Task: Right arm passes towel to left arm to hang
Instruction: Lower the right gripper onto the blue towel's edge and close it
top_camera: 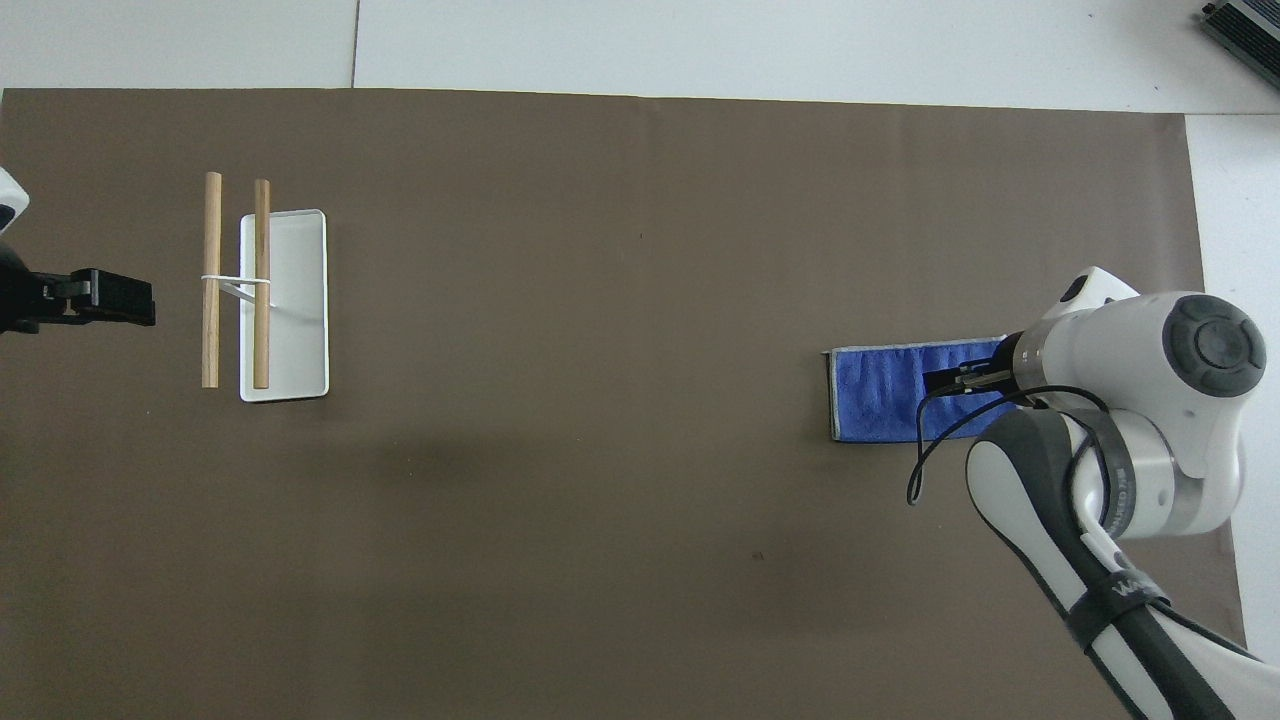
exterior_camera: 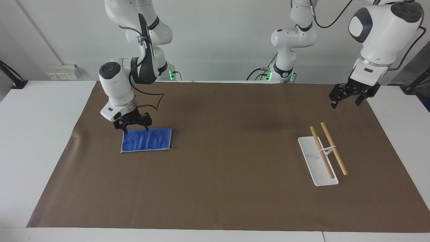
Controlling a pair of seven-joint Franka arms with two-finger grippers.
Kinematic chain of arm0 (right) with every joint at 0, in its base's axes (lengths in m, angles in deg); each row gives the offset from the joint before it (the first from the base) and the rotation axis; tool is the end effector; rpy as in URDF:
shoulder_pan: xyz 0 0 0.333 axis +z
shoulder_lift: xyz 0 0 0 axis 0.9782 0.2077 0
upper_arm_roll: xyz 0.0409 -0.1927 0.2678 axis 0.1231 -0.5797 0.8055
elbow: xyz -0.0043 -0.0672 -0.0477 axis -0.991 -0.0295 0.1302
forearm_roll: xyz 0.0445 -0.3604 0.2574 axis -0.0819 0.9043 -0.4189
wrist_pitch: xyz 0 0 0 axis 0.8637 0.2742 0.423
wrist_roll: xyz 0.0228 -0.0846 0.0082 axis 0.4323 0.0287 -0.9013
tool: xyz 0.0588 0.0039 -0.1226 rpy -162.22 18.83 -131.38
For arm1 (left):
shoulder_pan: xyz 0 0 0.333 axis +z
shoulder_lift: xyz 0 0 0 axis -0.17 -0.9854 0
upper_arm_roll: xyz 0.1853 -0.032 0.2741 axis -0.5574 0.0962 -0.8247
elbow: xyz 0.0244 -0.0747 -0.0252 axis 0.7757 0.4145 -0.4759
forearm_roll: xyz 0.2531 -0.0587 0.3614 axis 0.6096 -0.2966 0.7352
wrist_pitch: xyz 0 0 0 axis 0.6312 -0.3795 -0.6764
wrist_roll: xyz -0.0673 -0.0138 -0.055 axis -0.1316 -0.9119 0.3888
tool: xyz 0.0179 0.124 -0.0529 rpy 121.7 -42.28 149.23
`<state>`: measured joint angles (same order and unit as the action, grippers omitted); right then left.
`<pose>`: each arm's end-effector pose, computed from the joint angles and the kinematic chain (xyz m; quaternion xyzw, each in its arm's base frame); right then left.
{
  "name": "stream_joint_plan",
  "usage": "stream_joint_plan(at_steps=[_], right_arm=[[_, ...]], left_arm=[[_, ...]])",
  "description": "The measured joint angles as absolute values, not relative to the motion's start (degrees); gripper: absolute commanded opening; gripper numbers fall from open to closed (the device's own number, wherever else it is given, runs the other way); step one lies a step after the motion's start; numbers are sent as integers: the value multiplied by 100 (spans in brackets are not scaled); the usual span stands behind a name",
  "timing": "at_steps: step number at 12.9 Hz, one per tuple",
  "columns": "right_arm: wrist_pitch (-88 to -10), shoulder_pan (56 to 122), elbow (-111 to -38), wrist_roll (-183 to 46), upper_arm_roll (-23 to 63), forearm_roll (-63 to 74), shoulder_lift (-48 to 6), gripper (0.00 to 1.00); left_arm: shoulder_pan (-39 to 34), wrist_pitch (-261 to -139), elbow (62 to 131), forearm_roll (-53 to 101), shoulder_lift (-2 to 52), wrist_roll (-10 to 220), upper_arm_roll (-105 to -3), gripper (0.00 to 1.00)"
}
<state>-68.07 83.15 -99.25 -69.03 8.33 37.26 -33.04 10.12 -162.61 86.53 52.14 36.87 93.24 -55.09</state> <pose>0.5808 0.0070 0.3010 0.9953 0.0875 0.0392 0.0127 0.6097 -0.0143 0.5674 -0.9990 -0.0107 -0.0360 0.0250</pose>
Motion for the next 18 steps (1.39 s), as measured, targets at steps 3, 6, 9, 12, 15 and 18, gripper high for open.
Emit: stream_joint_plan(at_steps=[3, 6, 9, 12, 15, 18], right_arm=[[-7264, 8233, -10210, -6933, 824, 3726, -3213, 100], [-7603, 8146, -10332, -6976, 819, 3581, -3128, 100], [-7733, 8147, -10345, -7119, 825, 3325, -3005, 100], [-7978, 8147, -10354, -7673, 824, 2773, -2828, 100], [-8052, 8147, -10355, -7719, 825, 2738, -2733, 100], [-8052, 8145, -10414, -7810, 824, 2736, -2733, 100]], left_arm=[[1012, -16261, 8653, 5214, 3687, 9324, -5509, 100], [1012, -16261, 8653, 5214, 3687, 9324, -5509, 100], [1012, -16261, 8653, 5214, 3687, 9324, -5509, 100], [1012, -16261, 8653, 5214, 3687, 9324, -5509, 100], [1012, -16261, 8653, 5214, 3687, 9324, -5509, 100], [1012, -16261, 8653, 5214, 3687, 9324, -5509, 100]])
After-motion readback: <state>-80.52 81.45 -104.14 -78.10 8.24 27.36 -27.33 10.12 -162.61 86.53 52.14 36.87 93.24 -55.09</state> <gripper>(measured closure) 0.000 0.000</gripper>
